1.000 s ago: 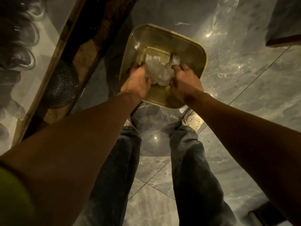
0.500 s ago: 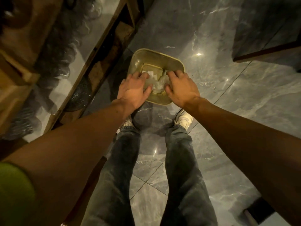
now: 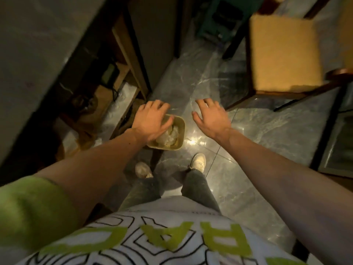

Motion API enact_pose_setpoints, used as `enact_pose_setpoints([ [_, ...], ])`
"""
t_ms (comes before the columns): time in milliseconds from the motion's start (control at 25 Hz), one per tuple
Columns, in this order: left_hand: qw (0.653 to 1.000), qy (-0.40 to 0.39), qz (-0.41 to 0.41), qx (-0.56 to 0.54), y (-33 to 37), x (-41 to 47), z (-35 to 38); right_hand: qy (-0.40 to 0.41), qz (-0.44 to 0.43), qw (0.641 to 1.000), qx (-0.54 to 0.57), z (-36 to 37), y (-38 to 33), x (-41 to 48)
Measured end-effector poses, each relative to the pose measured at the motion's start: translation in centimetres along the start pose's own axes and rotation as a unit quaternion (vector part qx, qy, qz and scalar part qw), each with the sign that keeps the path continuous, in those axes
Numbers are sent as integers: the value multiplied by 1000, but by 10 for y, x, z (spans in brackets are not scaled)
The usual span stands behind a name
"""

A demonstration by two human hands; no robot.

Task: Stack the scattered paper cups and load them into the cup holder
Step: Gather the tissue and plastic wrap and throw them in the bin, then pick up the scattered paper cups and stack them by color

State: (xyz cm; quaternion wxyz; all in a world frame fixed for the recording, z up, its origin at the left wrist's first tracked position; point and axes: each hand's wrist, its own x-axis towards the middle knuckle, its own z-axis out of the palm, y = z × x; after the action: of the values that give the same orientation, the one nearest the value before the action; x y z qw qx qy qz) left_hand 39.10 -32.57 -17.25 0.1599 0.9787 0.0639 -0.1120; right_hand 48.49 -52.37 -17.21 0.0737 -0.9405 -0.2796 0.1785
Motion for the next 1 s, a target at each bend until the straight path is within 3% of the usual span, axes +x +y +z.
enact_pose_setpoints([
  [200,990,46,134,12,72,28,-104,114,64,991,-14,-110,12,-40],
  [440,942,125,308,42,206,91,-193,266,161,948,-71,-224,88,-100],
  [760,881,191,433,13,442,146,-217,380,265,879,-116,-335,258,-203],
  [1000,854,200,479,-22,592,187,-212,414,316,845,-119,-388,377,-251],
])
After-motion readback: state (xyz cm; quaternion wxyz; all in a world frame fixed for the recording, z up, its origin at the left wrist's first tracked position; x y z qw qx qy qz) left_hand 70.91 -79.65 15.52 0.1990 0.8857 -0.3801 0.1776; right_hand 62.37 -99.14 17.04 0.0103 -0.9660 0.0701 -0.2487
